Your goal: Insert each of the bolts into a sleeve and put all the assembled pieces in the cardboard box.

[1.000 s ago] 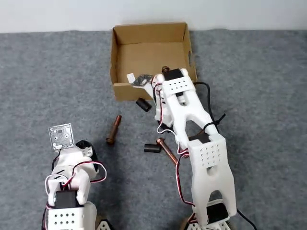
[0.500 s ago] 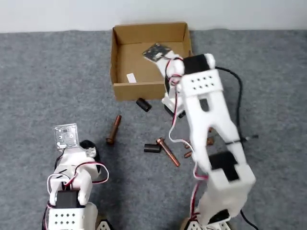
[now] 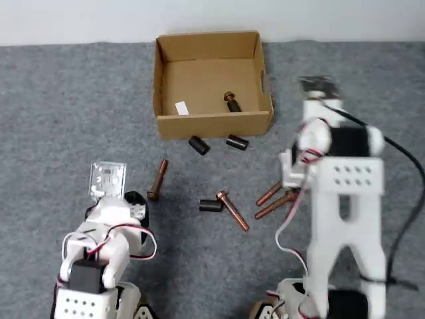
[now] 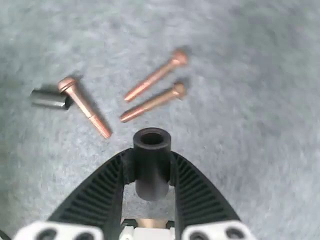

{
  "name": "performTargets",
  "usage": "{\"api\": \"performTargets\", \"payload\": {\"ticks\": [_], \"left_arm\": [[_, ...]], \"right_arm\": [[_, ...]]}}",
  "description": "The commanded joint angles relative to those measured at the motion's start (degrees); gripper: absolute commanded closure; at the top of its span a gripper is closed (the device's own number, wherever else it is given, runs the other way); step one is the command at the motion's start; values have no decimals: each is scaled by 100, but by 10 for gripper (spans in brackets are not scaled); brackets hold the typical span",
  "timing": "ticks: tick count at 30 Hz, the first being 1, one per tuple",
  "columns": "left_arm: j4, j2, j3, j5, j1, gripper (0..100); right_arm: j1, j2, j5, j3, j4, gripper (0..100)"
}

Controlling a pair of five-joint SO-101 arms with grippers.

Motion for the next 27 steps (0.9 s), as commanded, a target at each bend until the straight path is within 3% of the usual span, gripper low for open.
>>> {"api": "performTargets", "payload": {"ticks": [1, 16, 27], "left_arm": [[35, 1029, -927, -26, 308, 994], [-132, 5705, -4778, -26, 2356, 992], [-123, 8404, -7116, -26, 3182, 992]], "right_arm": [[681, -734, -167, 281, 224, 990], [3266, -2730, -132, 2365, -338, 990], [3618, -3908, 149, 3789, -716, 990]]}}
